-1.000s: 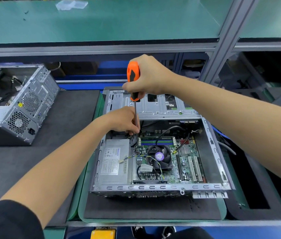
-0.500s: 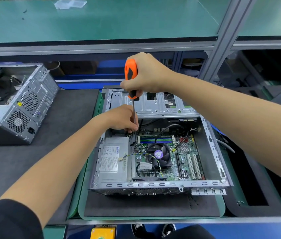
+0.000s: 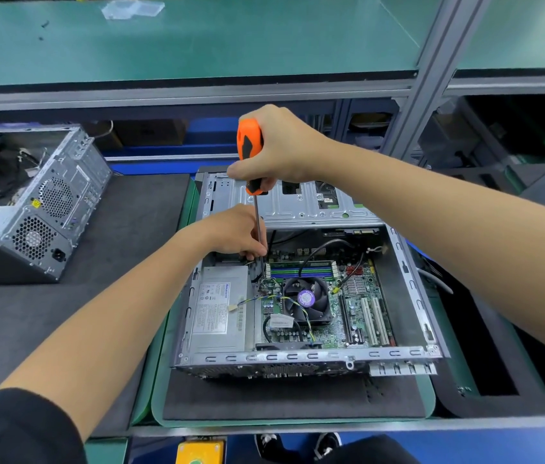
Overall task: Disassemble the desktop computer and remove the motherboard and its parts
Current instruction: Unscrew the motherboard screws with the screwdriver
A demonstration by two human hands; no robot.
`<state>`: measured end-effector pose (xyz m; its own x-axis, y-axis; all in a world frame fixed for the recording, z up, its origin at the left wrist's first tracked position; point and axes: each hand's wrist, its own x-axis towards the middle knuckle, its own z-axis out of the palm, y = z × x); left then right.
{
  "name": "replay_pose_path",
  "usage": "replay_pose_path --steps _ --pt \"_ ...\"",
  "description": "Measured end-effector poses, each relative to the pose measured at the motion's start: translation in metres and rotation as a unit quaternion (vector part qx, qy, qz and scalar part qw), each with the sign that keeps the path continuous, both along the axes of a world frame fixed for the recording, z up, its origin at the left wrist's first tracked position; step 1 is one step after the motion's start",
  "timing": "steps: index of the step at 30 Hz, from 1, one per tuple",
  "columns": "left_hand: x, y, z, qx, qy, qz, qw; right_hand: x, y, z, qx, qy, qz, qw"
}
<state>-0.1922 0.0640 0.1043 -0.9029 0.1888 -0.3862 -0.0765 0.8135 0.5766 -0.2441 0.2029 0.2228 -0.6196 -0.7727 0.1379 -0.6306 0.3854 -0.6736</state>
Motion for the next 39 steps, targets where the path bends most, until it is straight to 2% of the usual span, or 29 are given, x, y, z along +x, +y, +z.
replay_pose_path --steps 7,11,14,19,25,30,39 --pt "0.003 0.0 -0.004 -0.003 0.007 0.014 1.0 0.006 0.001 0.022 0.081 -0.052 0.025 0.995" --pt "0.001 0.001 -0.004 0.004 0.0 0.007 1.0 0.007 -0.002 0.036 0.135 0.001 -0.018 0.991" --pt "0.002 0.004 -0.004 0.001 -0.003 -0.001 1.0 0.011 -0.002 0.047 0.195 0.0 0.009 0.981" --pt "0.002 0.007 -0.002 0.002 -0.013 0.01 1.0 0.012 -0.008 0.061 0.303 0.071 0.058 0.949" --pt "0.008 0.007 -0.001 -0.017 0.007 0.013 1.0 0.012 -0.017 0.061 0.289 0.021 0.075 0.954" --pt "0.013 0.003 -0.003 -0.003 0.028 0.01 1.0 0.019 -0.017 0.051 0.247 0.09 0.048 0.964" --pt "0.011 0.001 -0.009 -0.001 0.032 -0.009 0.999 0.018 -0.008 0.047 0.235 0.112 0.034 0.965"
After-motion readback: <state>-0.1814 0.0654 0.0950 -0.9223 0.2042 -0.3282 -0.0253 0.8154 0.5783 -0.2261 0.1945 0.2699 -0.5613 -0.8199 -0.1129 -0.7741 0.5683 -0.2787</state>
